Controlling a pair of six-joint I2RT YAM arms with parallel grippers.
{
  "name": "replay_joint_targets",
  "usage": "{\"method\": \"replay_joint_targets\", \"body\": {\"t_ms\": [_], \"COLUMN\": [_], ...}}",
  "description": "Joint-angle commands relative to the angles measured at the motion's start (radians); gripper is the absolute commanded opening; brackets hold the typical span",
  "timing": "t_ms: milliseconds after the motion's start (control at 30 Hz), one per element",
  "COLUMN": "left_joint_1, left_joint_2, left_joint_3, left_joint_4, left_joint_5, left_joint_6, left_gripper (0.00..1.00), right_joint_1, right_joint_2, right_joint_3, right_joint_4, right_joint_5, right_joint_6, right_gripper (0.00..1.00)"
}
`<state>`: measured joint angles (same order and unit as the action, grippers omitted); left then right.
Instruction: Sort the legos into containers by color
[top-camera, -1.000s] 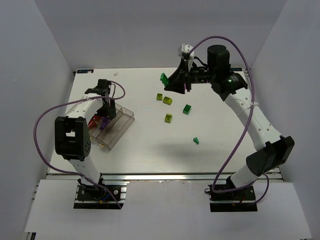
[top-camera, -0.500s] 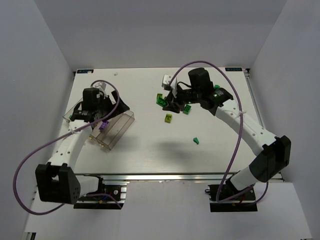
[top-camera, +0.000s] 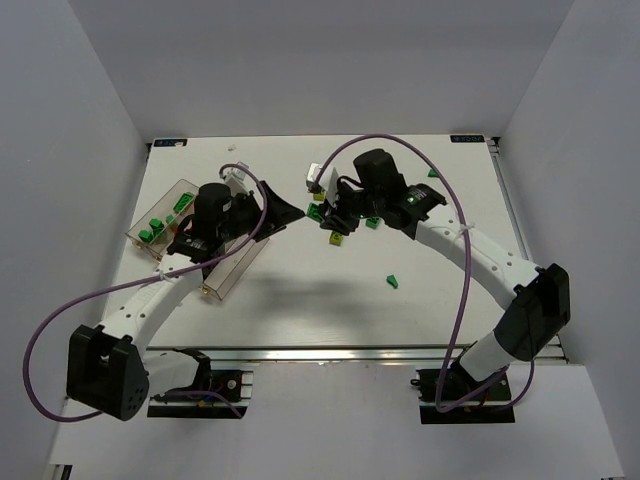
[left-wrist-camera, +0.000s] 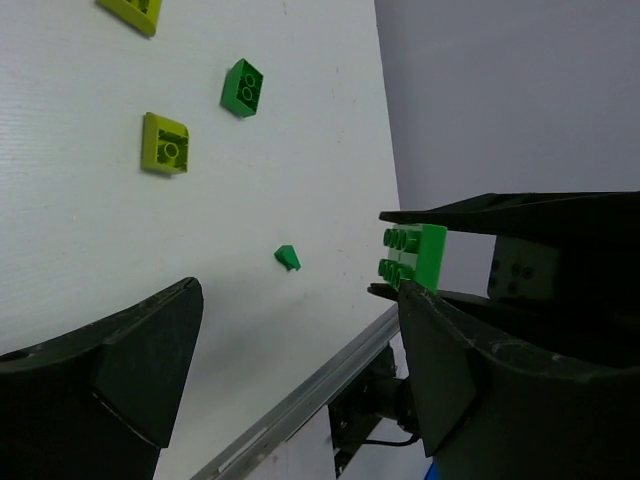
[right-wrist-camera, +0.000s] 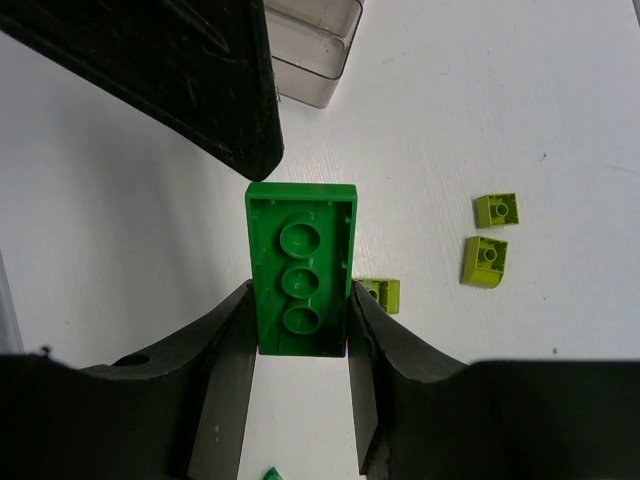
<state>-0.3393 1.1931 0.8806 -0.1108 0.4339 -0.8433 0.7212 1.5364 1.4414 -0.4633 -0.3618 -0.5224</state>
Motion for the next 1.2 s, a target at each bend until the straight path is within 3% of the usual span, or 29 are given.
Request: {"method": "replay_joint_targets", "body": {"t_ms": [0,467,600,733,1033,1167], "left_joint_1": [-0.017,-0.049,-0.053,-0.056,-0.066,-0.073], "left_joint_2": [-0.023,0.033,0.054,0.074,0.123,0.14], "left_joint_3": [-0.031,-0.034,-0.034,-0.034,-0.006,0.012], "left_joint_4": [0.15,0.238,0.249,0.26,0.263,0.272], "left_joint_5": [0.009,0.042,0.054,0.062,0.078,0.097], "left_joint_6": [-0.085,-0.132,-0.132,-0.137,-0.134,-0.137], "left_gripper": [0.87,0.75,0.67,0.53,0.45,0.37], "right_joint_1": [0.007,0.035,0.038,0.04,0.046,0.047], "right_joint_2": [0.005,0.054,0.054,0.054,0.051,0.051], "right_joint_3": [-0.012,0.043,0.051,0.057,0.062,0.054], "right_joint_4": [0.023,-0.014,-0.012,-0.011,-0.011,-0.011], "right_joint_5": [0.052,0.04,0.029,0.023,-0.005,-0.011], "right_joint_6": [0.025,0.009,0.007,0.01,0.016,0.016], "right_gripper": [0.0,0.0,0.0,0.0,0.0,0.0]}}
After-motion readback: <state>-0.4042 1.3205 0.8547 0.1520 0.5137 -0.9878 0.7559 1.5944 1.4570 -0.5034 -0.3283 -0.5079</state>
